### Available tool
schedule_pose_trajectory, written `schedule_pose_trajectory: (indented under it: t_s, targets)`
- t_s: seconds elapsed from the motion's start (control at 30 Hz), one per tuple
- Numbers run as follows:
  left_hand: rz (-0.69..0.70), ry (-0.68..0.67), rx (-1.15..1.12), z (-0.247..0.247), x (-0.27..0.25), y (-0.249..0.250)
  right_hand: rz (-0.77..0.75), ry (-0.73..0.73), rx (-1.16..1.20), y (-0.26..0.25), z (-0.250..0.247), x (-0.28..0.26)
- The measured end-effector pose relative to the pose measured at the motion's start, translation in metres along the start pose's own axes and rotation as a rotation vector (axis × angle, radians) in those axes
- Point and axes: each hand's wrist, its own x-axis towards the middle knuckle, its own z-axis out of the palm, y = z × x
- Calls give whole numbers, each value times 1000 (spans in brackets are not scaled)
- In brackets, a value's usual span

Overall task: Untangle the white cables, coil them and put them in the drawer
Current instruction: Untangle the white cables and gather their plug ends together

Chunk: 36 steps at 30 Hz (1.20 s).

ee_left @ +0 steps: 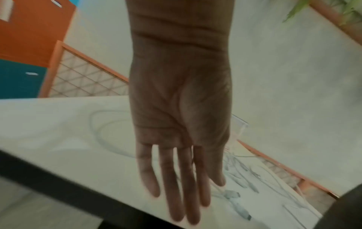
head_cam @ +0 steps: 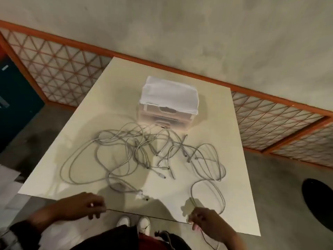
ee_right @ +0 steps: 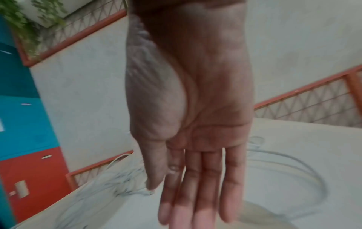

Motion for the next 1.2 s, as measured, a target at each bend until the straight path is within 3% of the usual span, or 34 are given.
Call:
schedule_pose_trajectory:
  t_s: [0.1,0.27,0.33,0.53,0.63,0.8,0.87,1.03,1.2]
  targets:
    - [133,163,100,0,30,16,-88,15,-29,-18,-3,31]
    - [237,251,311,12,79,12,-286,-67,-107,-56,7,86]
    - [249,288,396,17,87,5,-321,-93,-136,-69,11,102]
    - [313,434,374,17,93,23,-351,-84,-128,-87,10,116]
    - [315,515,118,-4,84,68,-379,-28,-31,-101,-8,108]
    - [525,626,-229,-38,59,157,-545,69,90,-135,-29,104]
    - [607,609,-315,-45,51,182,-628,104,180,-145,-32,105]
    - [812,613,-496,-58,44,203,-686,156,85,-135,-47,112]
    - [848,758,-591,-69,38,190,-701,338,-243,-71,-66,134]
